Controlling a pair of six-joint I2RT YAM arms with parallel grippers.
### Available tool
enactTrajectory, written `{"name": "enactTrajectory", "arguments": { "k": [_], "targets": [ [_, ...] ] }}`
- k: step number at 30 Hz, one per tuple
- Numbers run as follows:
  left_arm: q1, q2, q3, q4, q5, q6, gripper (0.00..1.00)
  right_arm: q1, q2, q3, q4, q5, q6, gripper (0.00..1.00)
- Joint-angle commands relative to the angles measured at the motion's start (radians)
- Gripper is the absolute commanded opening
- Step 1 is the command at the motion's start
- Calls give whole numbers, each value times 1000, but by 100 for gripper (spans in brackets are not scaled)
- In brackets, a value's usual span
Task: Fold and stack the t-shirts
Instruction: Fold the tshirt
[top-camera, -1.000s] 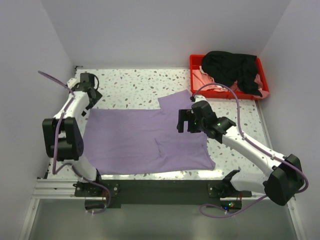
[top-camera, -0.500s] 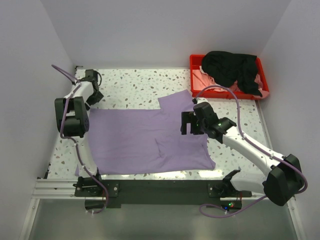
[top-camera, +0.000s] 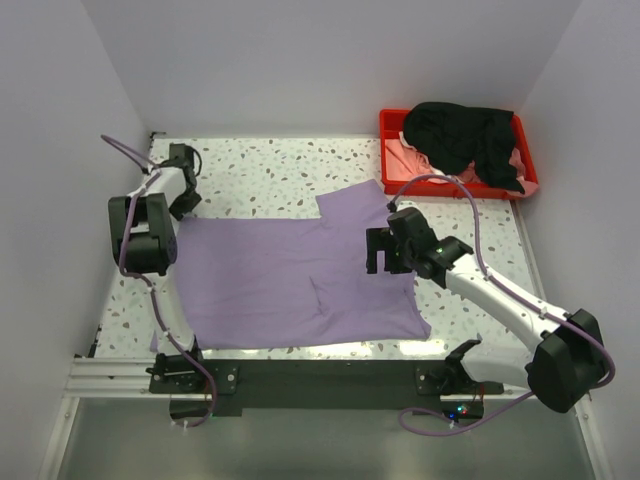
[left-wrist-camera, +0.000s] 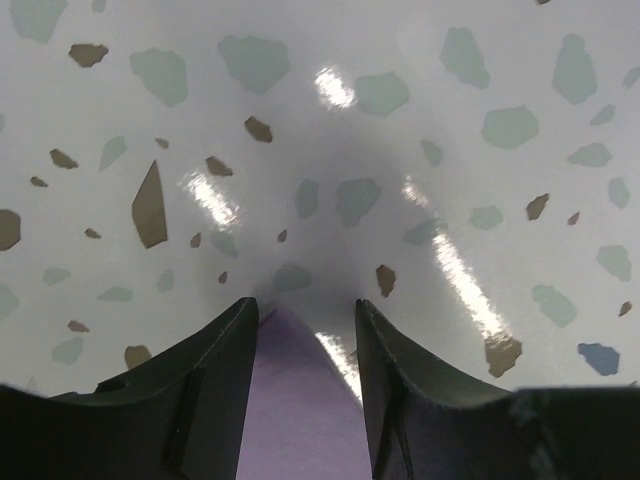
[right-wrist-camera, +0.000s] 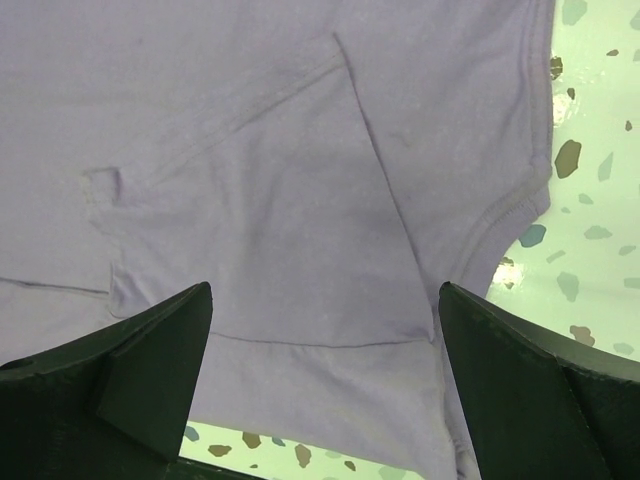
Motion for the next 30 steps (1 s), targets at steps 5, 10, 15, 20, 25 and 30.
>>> {"name": "enactTrajectory", "arguments": {
  "k": [5,10,15,20,25,30],
  "targets": [
    [9,-58,-142,-93,-28,-12,48,-7,-18,20,-7,29,-17,99],
    [11,-84,-187,-58,-39,1,44,-7,-3,23,9,16,-17,99],
    [9,-34,-130,-73,-43,7,21,-9,15,32,20,22,-17,99],
    [9,-44,-108,-67,-23,28,9,-13,75,104,29,60,-41,99],
    [9,-90,-153,-9,47,51,0,-30,283,345,38,114,-51,99],
    [9,-135,-202,32,73,65,0,-51,564,673,10,213,-31,99]
  ]
}}
